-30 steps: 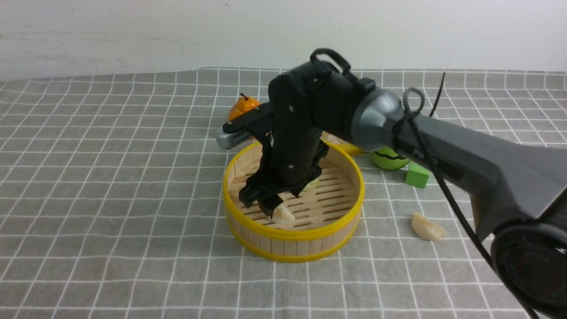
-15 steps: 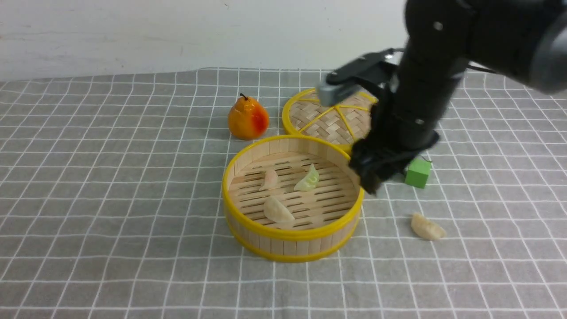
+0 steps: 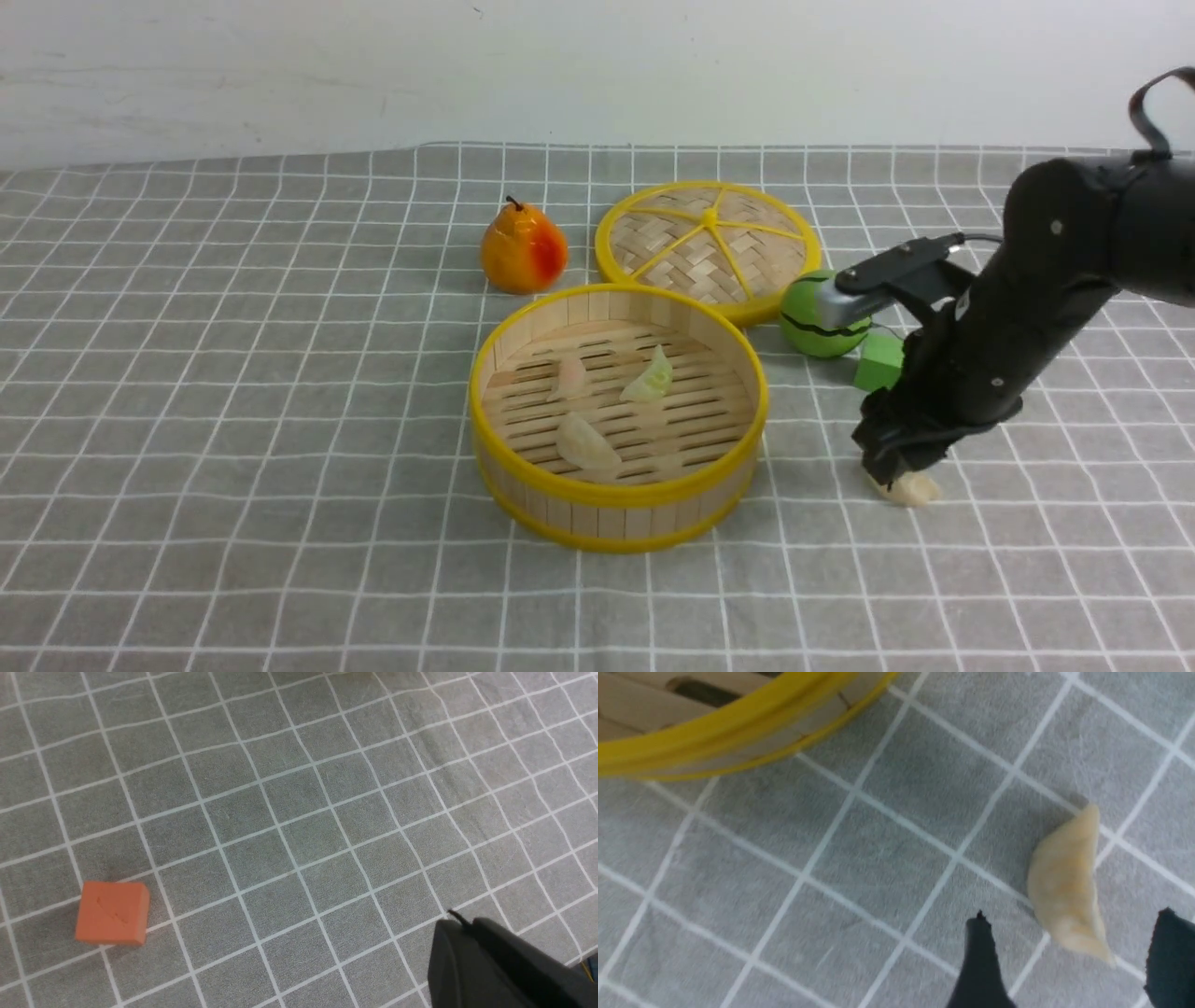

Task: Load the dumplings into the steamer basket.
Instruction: Use the right arm to grab a dumpling, then use the right arm to put the dumpling into the steamer

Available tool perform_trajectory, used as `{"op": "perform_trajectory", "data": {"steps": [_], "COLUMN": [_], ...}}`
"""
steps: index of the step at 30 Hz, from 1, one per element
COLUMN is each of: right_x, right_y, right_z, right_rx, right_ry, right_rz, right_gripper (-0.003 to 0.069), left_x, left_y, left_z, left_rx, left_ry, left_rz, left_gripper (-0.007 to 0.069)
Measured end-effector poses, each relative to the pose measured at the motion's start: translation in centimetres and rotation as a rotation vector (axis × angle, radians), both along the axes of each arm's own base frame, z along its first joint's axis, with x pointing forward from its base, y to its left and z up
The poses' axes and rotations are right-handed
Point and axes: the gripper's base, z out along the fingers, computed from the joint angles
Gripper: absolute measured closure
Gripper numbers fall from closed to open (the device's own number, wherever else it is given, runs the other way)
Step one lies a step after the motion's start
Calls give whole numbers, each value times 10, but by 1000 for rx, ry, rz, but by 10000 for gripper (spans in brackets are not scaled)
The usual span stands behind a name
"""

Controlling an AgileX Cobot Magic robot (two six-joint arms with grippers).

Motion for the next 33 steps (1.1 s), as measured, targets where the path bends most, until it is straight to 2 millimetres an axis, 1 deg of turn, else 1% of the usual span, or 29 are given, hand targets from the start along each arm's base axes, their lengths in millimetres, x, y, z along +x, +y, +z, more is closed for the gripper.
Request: {"op": "perform_trajectory", "data": {"steps": [2, 6, 9, 11, 14, 15, 18, 20, 21, 22, 24, 25, 26, 28, 29, 30, 32, 33], "right_x": [5, 10, 12, 13, 13, 13, 12, 11, 11, 11, 12, 11, 10, 8, 8, 6, 8, 7], "right_y": [0, -2, -5, -5, -5, -5, -5, -4, 0, 3, 21, 23, 41, 69, 69, 88, 108, 112], "right_z": [-13, -29, -37, -38, -38, -38, -35, -26, -13, -6, 30, 29, 52, 74, 74, 80, 75, 73], "right_rx": [-18, -68, -109, -114, -113, -113, -110, -106, -97, -89, -18, -19, 44, 117, 117, 152, 173, 176], "right_ry": [1, 10, 17, 16, 15, 15, 24, 42, 34, 33, -15, -11, -51, -102, -102, -128, -144, -145], "right_rz": [7, 33, 56, 58, 58, 58, 56, 55, 59, 63, 62, 65, 77, 112, 112, 143, 166, 172], "right_gripper": [203, 207, 249, 311, 475, 491, 484, 482, 482, 482, 482, 482, 482, 482, 482, 482, 482, 482], "left_x": [-1, -2, -2, -2, -2, -2, -2, -2, -2, -2, -2, -2, -2, -2, -2, -2, -2, -2], "left_y": [-1, -3, -4, -4, -4, -4, -4, -4, -4, -4, -4, -4, -4, -4, -4, -4, -4, -4], "left_z": [0, 0, 1, 1, 1, 1, 1, 1, 1, 1, 1, 1, 1, 1, 1, 1, 1, 1], "left_rx": [-15, -39, -48, -50, -50, -50, -50, -50, -50, -50, -50, -49, -49, -46, -46, -46, -46, -46], "left_ry": [8, 20, 25, 26, 26, 26, 26, 26, 26, 26, 26, 25, 25, 24, 24, 24, 23, 23], "left_rz": [-5, -12, -15, -15, -15, -15, -15, -15, -15, -15, -15, -15, -15, -14, -14, -14, -14, -14], "left_gripper": [607, 606, 603, 601, 597, 596, 594, 592, 590, 589, 587, 587, 587, 587, 587, 587, 587, 587]}}
